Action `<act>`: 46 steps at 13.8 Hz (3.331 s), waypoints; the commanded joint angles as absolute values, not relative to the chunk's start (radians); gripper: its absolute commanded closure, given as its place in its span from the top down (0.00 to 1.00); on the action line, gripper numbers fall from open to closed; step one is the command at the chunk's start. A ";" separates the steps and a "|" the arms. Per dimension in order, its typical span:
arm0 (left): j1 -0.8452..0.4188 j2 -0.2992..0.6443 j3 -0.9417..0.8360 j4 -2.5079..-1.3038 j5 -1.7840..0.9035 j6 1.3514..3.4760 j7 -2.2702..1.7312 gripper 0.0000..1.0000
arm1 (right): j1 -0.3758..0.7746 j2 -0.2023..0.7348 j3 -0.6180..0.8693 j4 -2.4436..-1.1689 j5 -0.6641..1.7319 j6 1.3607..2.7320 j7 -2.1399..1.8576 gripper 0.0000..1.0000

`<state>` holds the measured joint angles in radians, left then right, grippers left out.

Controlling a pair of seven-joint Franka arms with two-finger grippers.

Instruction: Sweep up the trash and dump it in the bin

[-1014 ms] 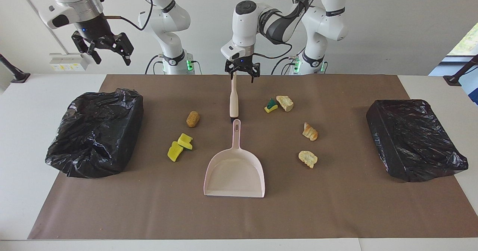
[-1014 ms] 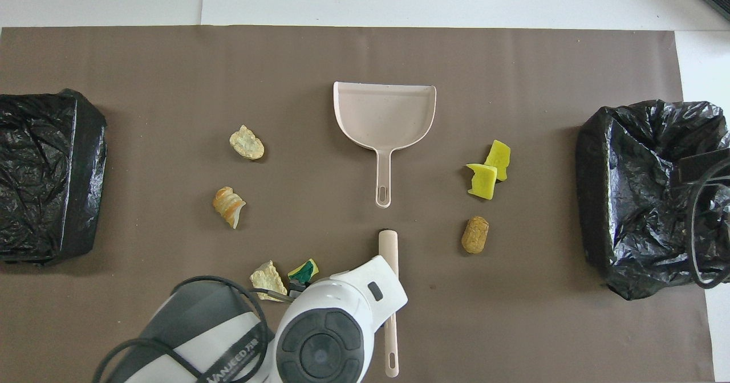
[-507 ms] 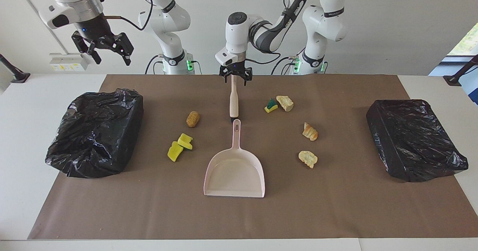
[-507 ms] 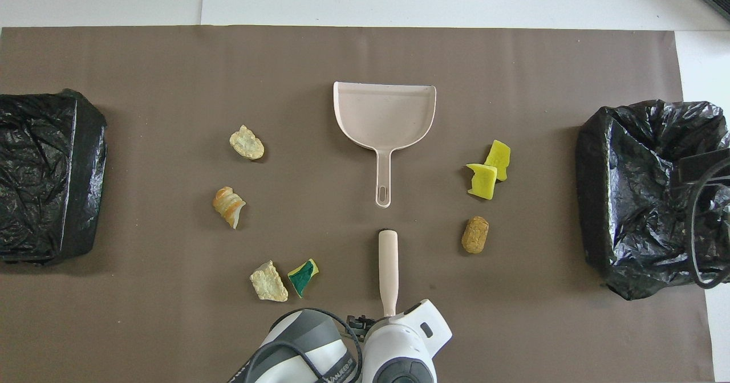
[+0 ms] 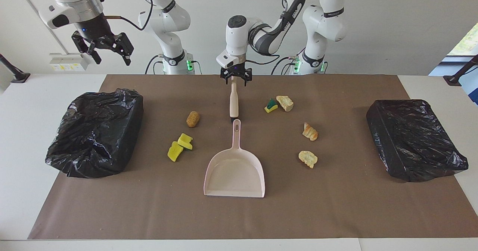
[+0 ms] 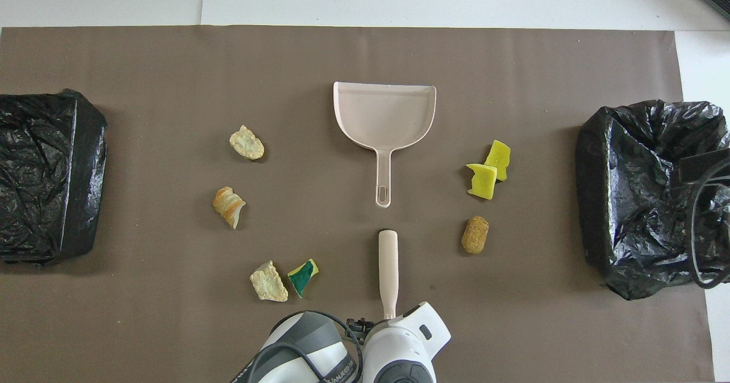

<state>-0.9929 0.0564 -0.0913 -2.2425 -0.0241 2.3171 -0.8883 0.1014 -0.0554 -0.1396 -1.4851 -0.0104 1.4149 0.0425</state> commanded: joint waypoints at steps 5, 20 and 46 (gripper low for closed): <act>-1.011 0.054 -0.075 -2.252 -0.066 2.327 -0.904 0.36 | 0.094 -0.046 -0.138 -1.462 0.006 1.390 0.021 1.00; -0.838 -0.060 -0.058 -2.140 -0.015 1.968 -0.825 0.00 | 0.139 -0.101 -0.118 -1.610 -0.002 1.533 0.051 1.00; -0.078 0.251 -0.061 -1.867 0.189 2.157 0.543 0.00 | 0.621 0.422 -0.107 -1.671 0.078 2.129 0.674 1.00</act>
